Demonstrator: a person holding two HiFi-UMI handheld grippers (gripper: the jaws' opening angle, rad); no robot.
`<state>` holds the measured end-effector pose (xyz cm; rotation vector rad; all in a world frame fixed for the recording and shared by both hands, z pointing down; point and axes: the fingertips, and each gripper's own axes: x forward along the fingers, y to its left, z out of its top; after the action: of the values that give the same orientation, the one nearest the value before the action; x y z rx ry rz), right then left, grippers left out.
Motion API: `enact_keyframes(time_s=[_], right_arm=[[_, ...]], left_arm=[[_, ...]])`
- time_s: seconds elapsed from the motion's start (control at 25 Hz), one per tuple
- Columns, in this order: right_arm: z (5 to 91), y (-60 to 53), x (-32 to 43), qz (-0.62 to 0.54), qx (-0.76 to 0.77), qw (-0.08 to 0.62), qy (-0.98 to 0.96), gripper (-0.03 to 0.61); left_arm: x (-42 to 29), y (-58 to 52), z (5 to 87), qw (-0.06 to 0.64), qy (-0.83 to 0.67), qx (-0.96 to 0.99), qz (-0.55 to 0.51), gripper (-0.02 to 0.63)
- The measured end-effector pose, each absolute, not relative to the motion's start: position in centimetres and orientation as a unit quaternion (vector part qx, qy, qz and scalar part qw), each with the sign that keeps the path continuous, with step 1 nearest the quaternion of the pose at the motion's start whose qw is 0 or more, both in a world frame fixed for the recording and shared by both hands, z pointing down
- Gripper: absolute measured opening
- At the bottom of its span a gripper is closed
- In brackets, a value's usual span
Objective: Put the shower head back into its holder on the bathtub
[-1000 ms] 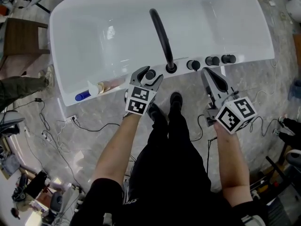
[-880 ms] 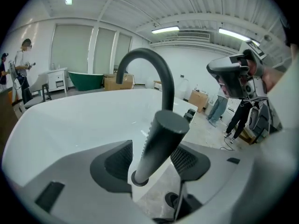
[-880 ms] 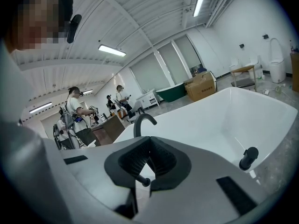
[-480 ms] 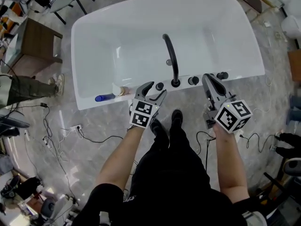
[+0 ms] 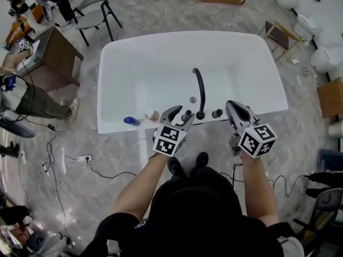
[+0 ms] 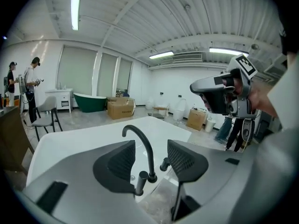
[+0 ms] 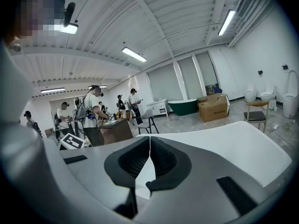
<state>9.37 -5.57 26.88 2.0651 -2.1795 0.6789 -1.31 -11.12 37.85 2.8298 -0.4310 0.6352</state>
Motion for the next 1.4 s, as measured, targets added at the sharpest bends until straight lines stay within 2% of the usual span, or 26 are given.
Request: enact_keyframes(time_s=[0.4,0.8,1.04,1.4], right_arm=[[21.1,-5.8,8.5,0.184,0.621,0.023,-0.762,0.037],[15.5,-2.3,15.3,0.147,0.603,0.0,-0.784,0.014],[13.6,0.8,19.5,0.117,0.614,-0.012,-0.78,0.014],[10.4,2.4,22.2,0.059,0.626,-0.019,-0.777,0.012]], left_arm=[[-2.9,-11.8,29.4,0.093,-0.215,0.957,0.17,0.19],[2.5,-9.8,22.6,0.082,-0.253,0.953,0.143,0.14],[6.3,-7.8,16.5,0.049,-0.248,0.962,0.103,0.121],[5.3,-7.9,11.9,0.009,-0.276,0.957,0.088,0.093]])
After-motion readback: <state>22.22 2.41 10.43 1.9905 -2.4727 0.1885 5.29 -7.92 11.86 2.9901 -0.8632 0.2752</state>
